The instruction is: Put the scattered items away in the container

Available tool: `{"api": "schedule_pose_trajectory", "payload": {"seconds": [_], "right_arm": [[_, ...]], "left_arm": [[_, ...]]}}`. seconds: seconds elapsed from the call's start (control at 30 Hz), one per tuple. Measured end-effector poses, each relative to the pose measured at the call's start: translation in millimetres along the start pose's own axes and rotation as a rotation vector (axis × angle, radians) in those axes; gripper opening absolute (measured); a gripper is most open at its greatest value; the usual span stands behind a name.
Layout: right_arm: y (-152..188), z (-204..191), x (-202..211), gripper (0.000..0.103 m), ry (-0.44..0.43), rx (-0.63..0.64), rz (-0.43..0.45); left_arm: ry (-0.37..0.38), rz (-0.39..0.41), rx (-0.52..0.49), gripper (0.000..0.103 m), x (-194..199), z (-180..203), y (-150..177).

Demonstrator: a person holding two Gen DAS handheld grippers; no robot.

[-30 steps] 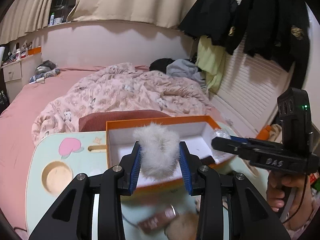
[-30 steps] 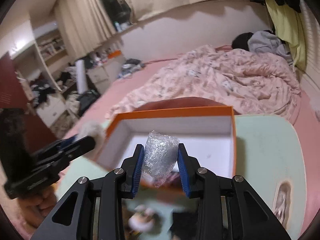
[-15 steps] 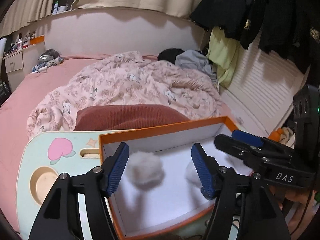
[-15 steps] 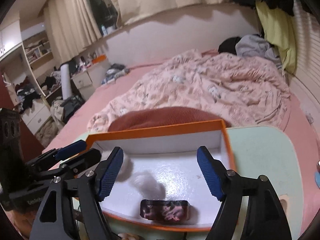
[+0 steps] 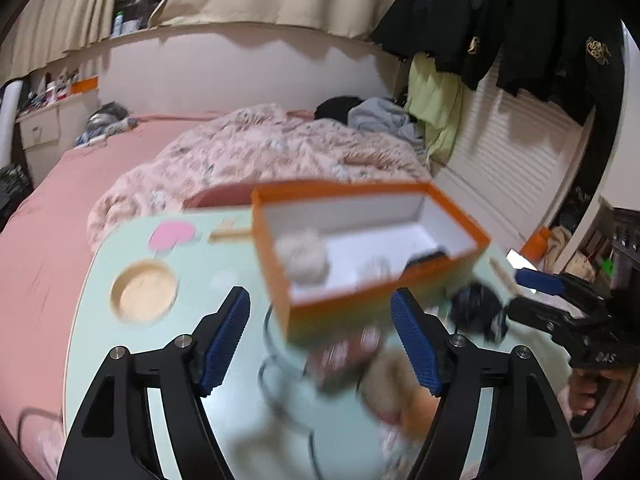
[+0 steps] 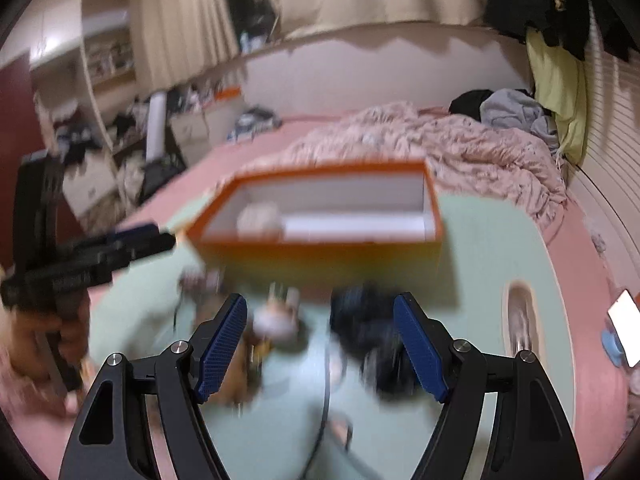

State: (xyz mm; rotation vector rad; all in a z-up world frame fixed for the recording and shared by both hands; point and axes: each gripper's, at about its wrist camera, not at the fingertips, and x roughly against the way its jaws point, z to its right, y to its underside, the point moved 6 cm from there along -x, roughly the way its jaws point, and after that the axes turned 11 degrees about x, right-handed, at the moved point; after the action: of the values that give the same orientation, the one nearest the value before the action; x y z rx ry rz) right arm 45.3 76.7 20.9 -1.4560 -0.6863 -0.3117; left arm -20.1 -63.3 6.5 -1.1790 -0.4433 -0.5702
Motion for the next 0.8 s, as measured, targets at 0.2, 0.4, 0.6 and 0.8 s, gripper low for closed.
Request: {"api": "schedule_pose_trajectory", "payload": {"seconds": [0.2, 0.4, 0.6, 0.8], "right_arm": [[50.2, -13.4, -0.7, 0.078, 0.073, 0.072, -0.101], [73.4, -3.4, -14.3, 0.078, 0.106, 0.038, -0.17], [86.0, 1.0, -18.8, 0.097, 0.169, 0.052, -0.193], [87.2, -1.7, -18.0, 0.102, 0.168, 0.054, -0.175]], "left_arm": [[-0.08, -0.021, 0.003, 0.073, 5.9, -24.6, 36.8], [-0.141, -0.069, -0.002, 0.073, -4.7, -39.5, 60.9], [-0.186, -0.082, -0.026, 0.081, -15.4, -43.6, 70.7], [-0.194, -0.043, -0.057, 0.086, -17.3, -41.1, 73.9]]}}
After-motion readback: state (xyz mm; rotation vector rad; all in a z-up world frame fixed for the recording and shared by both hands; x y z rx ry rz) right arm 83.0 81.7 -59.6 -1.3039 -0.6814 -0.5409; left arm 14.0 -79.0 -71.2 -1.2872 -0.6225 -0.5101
